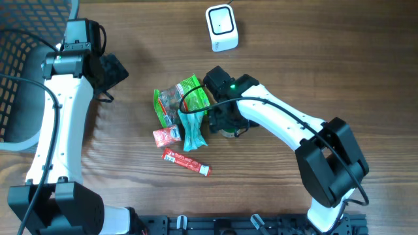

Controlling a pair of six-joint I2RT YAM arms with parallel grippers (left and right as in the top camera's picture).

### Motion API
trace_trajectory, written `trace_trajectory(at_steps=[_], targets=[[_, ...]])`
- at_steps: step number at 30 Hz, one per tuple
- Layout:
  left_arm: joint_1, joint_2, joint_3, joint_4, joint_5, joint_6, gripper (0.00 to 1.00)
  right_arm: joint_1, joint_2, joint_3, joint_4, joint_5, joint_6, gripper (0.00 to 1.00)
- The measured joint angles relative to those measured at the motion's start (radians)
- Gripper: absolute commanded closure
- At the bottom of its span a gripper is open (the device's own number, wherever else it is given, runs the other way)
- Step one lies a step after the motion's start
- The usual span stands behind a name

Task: Scan the item barcode
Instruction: 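Lower the right gripper onto the green-capped bottle and grasp it, then carry the bottle to the white scanner and hold it before the window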

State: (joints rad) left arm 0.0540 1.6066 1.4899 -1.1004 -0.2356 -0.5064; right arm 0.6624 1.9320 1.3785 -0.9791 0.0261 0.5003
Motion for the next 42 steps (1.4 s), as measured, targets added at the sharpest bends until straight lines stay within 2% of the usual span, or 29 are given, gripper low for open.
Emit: trace_trajectory(at_steps=[2,4,7,14,18,20,22,25,29,31,33,42], targets=[[0.000,0.000,0.000,0.000,0.000,0.000,0.00,0.000,0.000,0.000,-0.004,-0.004,0.027,0.03],[0.000,0.000,0.000,0.000,0.000,0.000,0.00,0.000,0.000,-0.002,-0.008,-0.007,0.058,0.11],[0.000,0.000,0.000,0.000,0.000,0.000,0.00,0.000,0.000,-0.045,0.048,-0.007,0.082,0.17],[0.000,0.000,0.000,0.000,0.000,0.000,0.00,0.000,0.000,-0.064,0.112,-0.007,0.086,0.17],[0.000,0.000,0.000,0.000,0.000,0.000,0.00,0.000,0.000,-0.064,0.105,-0.006,0.082,0.33],[0.000,0.000,0.000,0.000,0.000,0.000,0.00,0.000,0.000,-0.064,0.104,-0.006,0.081,0.33],[0.000,0.000,0.000,0.000,0.000,0.000,0.00,0.000,0.000,-0.064,0.103,-0.006,0.078,0.39],[0.000,0.000,0.000,0.000,0.000,0.000,0.00,-0.003,0.000,-0.058,0.068,-0.011,0.054,0.41],[0.000,0.000,0.000,0.000,0.000,0.000,0.00,-0.109,-0.080,-0.015,-0.039,-0.131,0.037,0.60],[0.000,0.000,0.000,0.000,0.000,0.000,0.00,-0.186,-0.171,0.000,-0.096,-0.193,0.035,0.82],[0.000,0.000,0.000,0.000,0.000,0.000,0.00,-0.260,-0.227,0.007,-0.136,-0.248,0.032,0.96],[0.000,0.000,0.000,0.000,0.000,0.000,0.00,-0.299,-0.230,0.002,-0.121,-0.416,0.028,0.96]])
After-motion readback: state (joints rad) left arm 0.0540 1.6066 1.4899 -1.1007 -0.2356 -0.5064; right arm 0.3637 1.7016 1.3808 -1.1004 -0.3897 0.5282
